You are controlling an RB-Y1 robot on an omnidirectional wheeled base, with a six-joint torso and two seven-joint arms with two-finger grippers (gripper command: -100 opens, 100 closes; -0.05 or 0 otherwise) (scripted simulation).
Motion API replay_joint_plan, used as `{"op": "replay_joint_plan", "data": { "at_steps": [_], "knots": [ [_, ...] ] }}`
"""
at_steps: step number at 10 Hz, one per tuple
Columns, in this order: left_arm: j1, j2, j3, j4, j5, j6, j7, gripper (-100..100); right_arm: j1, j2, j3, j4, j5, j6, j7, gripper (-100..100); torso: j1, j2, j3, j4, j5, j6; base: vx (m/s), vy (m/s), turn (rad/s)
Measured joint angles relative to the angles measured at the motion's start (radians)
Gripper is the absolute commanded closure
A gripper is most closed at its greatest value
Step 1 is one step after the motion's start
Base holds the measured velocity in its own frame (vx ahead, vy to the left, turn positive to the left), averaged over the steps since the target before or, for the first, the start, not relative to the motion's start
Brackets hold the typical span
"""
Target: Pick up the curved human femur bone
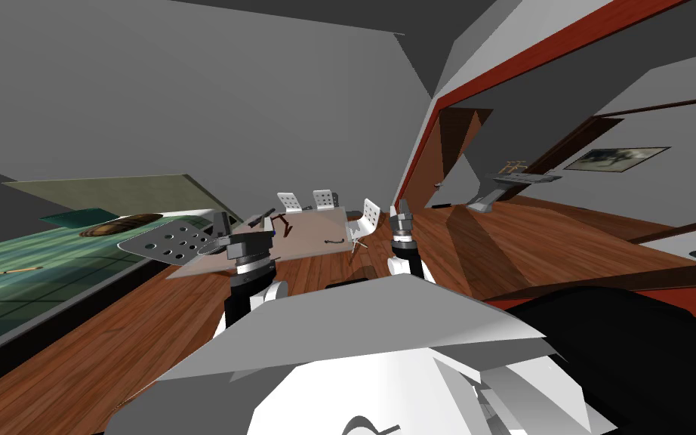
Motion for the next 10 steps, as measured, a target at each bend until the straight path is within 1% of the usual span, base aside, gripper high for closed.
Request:
{"op": "replay_joint_plan", "data": {
  "at_steps": [2, 3, 4, 6, 7, 8, 9, 10],
  "knots": [
    [-0.018, 0.024, -0.002, 0.028, -0.001, 0.012, -0.006, -100, 0.000, 0.000, 0.000, 0.000, 0.000, 0.000, 0.000, 0, 0.001, 0.001, 0.000, 0.000, 0.000, 0.000, -0.020, 0.020, -0.024],
    [-0.033, 0.041, 0.004, 0.058, 0.002, 0.017, -0.008, -100, 0.000, 0.000, 0.000, 0.000, 0.000, 0.000, 0.000, 0, 0.002, 0.001, 0.001, 0.000, 0.000, 0.000, -0.024, 0.021, -0.030],
    [-0.058, 0.055, 0.014, 0.091, 0.007, 0.027, -0.008, -100, 0.000, 0.000, 0.000, 0.000, 0.000, 0.000, 0.000, 0, 0.002, 0.001, 0.001, 0.000, 0.000, 0.000, -0.026, 0.024, -0.044],
    [-0.067, 0.069, 0.017, 0.126, 0.011, 0.035, -0.011, -100, 0.000, 0.000, 0.000, 0.000, 0.000, 0.000, 0.000, 0, 0.002, 0.001, 0.001, 0.000, 0.000, 0.000, -0.020, 0.018, -0.013],
    [-0.091, 0.075, 0.024, 0.158, 0.014, 0.040, -0.012, -100, 0.000, 0.000, 0.000, 0.000, 0.000, 0.000, 0.000, 0, 0.002, 0.001, 0.001, 0.000, 0.000, 0.000, -0.028, 0.025, -0.053],
    [-0.101, 0.084, 0.032, 0.177, 0.020, 0.053, -0.012, -100, 0.000, 0.000, 0.000, 0.000, 0.000, 0.000, 0.000, 0, 0.002, 0.001, 0.001, 0.000, 0.000, 0.000, -0.022, 0.021, -0.013],
    [-0.113, 0.085, 0.033, 0.195, 0.020, 0.059, -0.015, -100, 0.000, 0.000, 0.000, 0.000, 0.000, 0.000, 0.000, 0, 0.002, 0.001, 0.001, 0.000, 0.000, 0.000, -0.025, 0.023, -0.018],
    [-0.132, 0.091, 0.041, 0.223, 0.024, 0.066, -0.016, -100, 0.000, 0.000, 0.000, 0.000, 0.000, 0.000, 0.000, 0, 0.002, 0.001, 0.001, 0.000, 0.000, 0.000, -0.041, 0.028, -0.047]
  ]
}}
